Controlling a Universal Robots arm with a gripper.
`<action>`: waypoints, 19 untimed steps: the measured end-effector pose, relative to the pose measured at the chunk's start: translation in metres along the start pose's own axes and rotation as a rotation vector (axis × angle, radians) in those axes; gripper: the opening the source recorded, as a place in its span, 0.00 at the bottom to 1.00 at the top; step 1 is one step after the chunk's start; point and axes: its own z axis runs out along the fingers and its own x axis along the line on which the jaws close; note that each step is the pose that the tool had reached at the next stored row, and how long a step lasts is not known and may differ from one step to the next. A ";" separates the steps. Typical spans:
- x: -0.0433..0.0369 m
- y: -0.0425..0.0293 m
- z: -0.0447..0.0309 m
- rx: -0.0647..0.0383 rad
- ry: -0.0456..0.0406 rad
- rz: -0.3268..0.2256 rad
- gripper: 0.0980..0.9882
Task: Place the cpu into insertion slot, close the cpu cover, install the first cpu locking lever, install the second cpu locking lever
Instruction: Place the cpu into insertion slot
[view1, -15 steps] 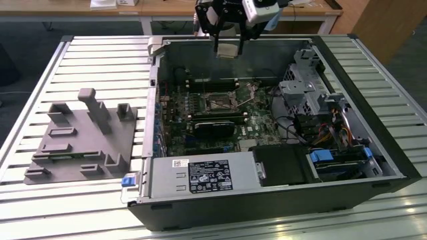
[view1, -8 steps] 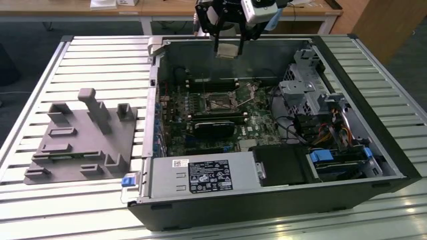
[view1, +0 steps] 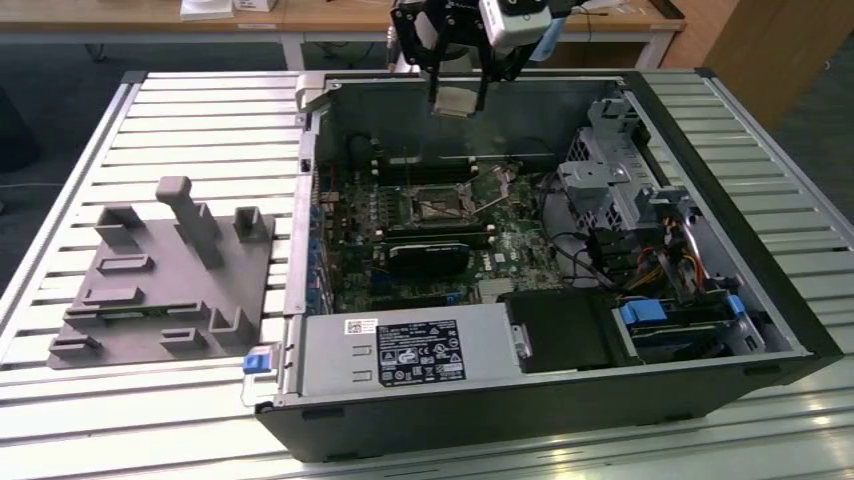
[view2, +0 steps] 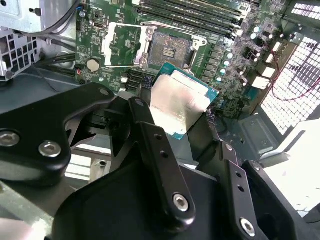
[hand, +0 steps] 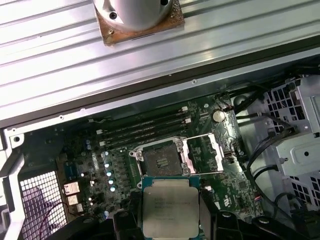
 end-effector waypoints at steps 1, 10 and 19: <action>0.0000 0.0000 0.0000 0.000 -0.0004 0.005 0.50; 0.0000 0.0000 0.0001 -0.001 -0.0041 0.045 0.50; 0.0000 0.0000 0.0002 -0.002 -0.0077 0.086 0.50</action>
